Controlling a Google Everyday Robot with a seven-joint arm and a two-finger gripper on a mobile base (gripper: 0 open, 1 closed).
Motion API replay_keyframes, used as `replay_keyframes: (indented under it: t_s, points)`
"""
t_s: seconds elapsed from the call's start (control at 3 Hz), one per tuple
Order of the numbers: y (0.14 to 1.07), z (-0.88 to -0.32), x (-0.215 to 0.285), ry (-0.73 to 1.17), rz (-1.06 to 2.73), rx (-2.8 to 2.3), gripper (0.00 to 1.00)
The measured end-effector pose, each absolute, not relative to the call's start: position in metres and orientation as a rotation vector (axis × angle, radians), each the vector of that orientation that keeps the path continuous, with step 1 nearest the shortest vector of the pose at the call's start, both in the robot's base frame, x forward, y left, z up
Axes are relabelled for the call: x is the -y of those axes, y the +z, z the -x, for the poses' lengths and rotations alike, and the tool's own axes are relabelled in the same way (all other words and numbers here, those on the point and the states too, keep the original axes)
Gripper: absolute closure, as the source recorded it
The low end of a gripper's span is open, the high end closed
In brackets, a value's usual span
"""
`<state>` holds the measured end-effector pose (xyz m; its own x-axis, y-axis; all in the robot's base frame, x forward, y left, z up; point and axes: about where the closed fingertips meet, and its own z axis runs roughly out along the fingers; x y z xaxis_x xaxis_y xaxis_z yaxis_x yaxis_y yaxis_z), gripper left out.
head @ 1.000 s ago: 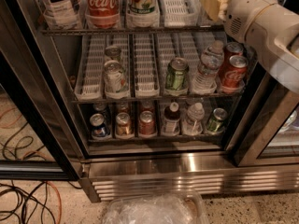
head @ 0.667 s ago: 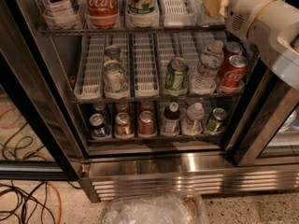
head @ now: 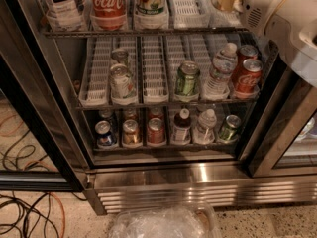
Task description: Pick orange can from top shelf of fridge
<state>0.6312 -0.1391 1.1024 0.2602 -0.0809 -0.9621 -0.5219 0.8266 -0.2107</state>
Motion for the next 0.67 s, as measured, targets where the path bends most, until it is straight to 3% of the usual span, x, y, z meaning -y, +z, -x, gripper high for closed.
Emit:
replay_keyframes:
  t_s: [0.67]
  points:
    - [1.106, -0.613, 0.128, 0.353, 0.615, -1.300, 1.00]
